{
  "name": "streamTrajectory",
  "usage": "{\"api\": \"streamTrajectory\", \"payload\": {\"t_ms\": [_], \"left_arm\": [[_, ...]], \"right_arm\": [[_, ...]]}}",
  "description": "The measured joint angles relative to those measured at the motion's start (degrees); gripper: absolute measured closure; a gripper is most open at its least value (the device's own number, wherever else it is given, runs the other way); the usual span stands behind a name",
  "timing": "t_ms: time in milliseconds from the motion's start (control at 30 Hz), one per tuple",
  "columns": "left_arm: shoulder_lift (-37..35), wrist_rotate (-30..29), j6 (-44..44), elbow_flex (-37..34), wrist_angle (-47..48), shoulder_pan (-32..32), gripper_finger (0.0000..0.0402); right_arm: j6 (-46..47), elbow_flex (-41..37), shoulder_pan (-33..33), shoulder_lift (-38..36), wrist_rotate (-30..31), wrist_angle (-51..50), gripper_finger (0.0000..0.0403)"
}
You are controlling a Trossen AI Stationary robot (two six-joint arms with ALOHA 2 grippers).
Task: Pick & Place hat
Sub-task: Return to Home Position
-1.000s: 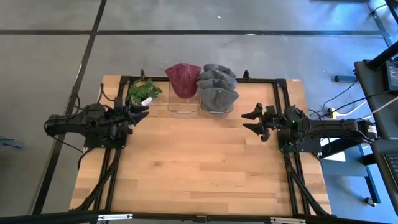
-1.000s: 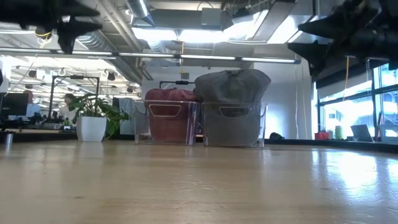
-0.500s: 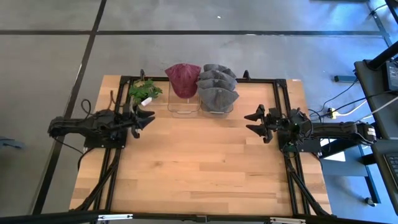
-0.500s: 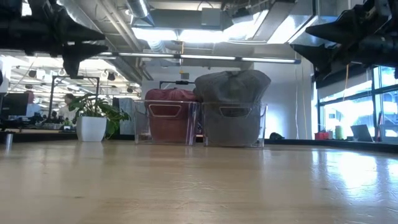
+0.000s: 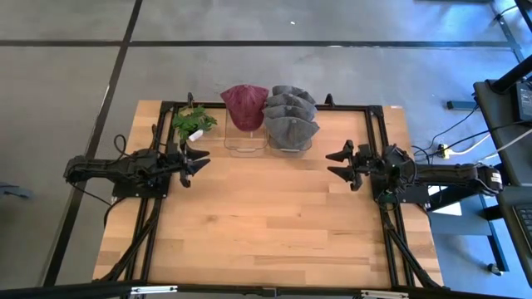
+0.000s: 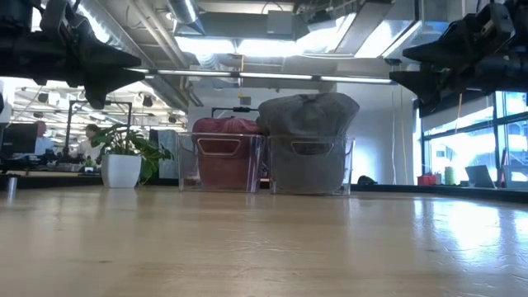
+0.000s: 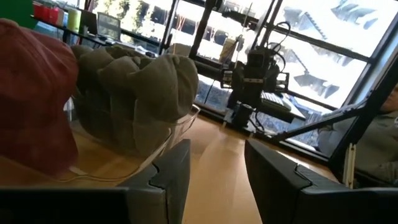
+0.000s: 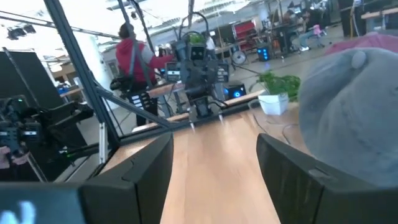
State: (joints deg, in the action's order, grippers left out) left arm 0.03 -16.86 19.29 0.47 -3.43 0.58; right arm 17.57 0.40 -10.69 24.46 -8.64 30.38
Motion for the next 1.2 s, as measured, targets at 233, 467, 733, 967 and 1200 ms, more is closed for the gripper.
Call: {"api": "streamTrajectory", "payload": {"t_ms": [233, 467, 733, 967, 1200], "left_arm": [[0.44, 0.08, -0.58, 0.0, 0.17, 0.06, 0.0254], [0.44, 0.07, -0.57, 0.0, 0.18, 0.06, 0.0255], [0.44, 0.06, -0.57, 0.0, 0.18, 0.06, 0.0254], [0.48, 0.02, -0.56, 0.0, 0.2, 0.06, 0.0256], [0.48, 0.24, -0.55, 0.0, 0.2, 0.06, 0.0253]], "right_arm": [[-1.92, 0.0, -2.53, -3.99, 0.04, -3.33, 0.0171], [-2.98, 0.0, -4.14, -10.5, 0.04, -10.67, 0.0171], [-4.7, 0.0, -4.21, -20.78, -0.39, -21.04, 0.0171], [-6.17, 0.05, -4.21, -23.54, -0.41, -26.42, 0.0171], [-4.55, 0.02, -4.21, -23.18, -0.35, -28.03, 0.0171]]}}
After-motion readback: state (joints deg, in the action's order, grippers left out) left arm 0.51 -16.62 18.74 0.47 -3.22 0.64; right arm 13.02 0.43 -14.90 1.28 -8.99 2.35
